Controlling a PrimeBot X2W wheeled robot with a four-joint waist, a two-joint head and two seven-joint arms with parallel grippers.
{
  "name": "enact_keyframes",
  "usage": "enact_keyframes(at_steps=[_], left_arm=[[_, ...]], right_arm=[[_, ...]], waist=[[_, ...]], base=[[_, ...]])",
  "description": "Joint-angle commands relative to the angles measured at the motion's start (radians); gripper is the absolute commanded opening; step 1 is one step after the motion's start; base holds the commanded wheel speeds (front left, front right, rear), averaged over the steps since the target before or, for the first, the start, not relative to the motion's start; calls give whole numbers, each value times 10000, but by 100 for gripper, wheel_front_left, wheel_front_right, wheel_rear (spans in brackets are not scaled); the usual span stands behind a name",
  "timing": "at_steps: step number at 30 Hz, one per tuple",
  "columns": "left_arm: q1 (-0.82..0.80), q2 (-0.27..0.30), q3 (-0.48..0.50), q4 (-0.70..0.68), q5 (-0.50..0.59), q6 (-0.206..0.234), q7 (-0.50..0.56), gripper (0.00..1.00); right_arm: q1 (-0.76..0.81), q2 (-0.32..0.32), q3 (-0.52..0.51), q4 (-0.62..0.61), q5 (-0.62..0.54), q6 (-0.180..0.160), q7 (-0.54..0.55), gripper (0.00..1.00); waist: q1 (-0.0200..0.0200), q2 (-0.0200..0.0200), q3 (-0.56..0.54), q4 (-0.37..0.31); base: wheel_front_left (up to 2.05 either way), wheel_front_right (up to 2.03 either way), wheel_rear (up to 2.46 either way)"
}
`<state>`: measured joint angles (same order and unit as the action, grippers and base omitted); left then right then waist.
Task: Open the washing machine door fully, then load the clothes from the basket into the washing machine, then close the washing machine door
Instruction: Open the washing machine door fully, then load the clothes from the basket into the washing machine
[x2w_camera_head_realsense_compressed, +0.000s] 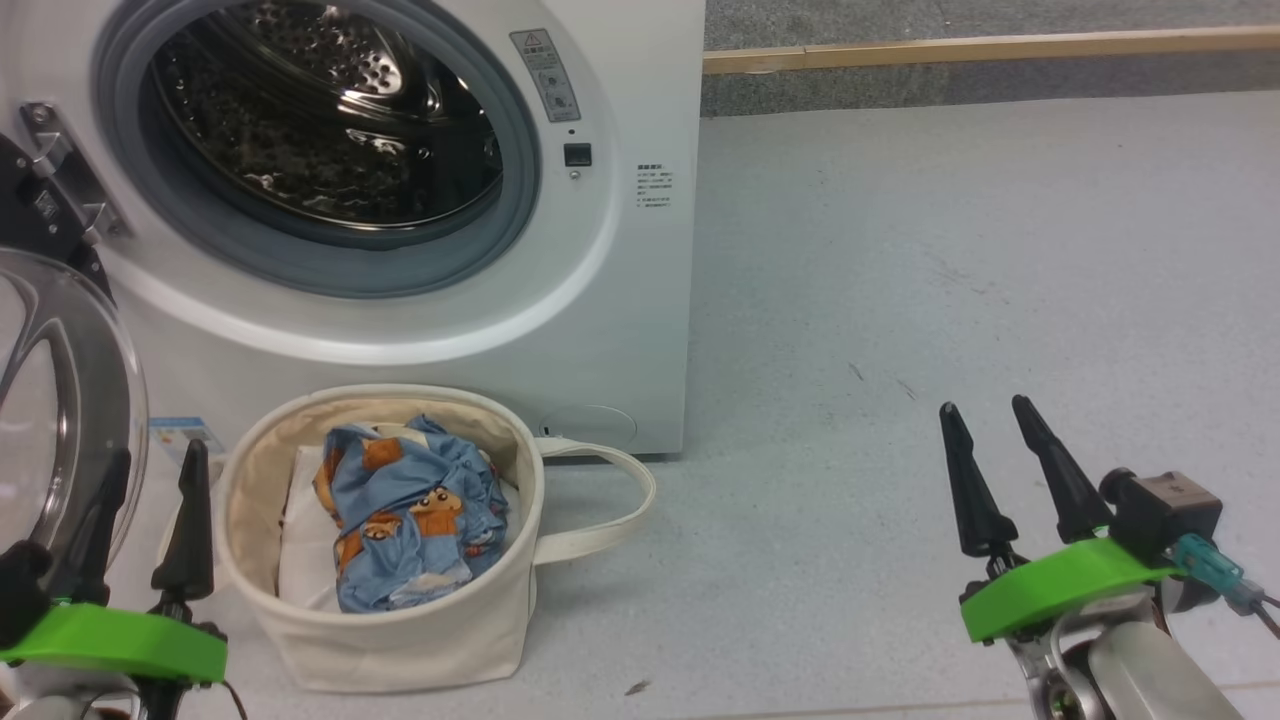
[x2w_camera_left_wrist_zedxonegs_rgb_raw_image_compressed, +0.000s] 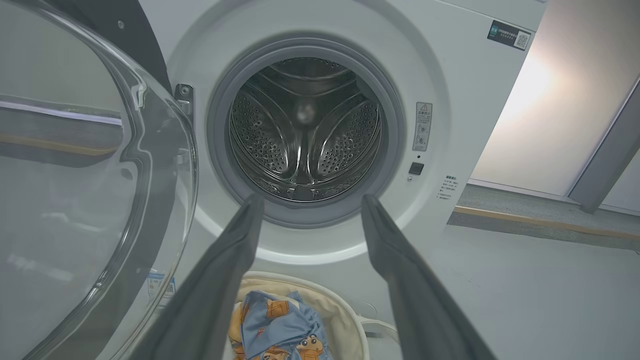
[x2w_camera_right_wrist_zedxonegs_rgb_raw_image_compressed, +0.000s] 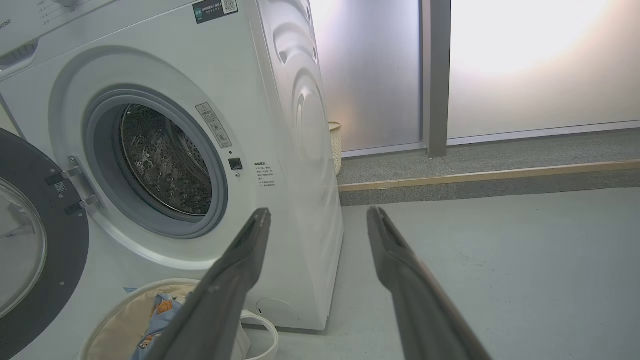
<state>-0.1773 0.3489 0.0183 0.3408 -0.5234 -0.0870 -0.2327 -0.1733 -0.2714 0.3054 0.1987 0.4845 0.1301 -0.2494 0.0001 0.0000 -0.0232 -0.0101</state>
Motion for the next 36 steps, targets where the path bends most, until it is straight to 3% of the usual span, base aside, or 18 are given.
enact_keyframes(at_steps=[1,25,36], left_arm=[[-255,359,466,-321,-53,27,-141,100],[-377,563,419,-4,-283,75,-62,100],[-390,641,313,156,-305,54,-80,100]], right_arm=[[-349,-185,48,-330,-16,6,-124,100],[-246,-196,9,-327,188,6,-124,100],[-200,-224,-6,-333,215,6,-124,100]], waist=[[0,0,-4,63],[0,0,-55,568],[0,0,-95,612]], base=[[0,0,0],[0,-2,2],[47,-127,80]])
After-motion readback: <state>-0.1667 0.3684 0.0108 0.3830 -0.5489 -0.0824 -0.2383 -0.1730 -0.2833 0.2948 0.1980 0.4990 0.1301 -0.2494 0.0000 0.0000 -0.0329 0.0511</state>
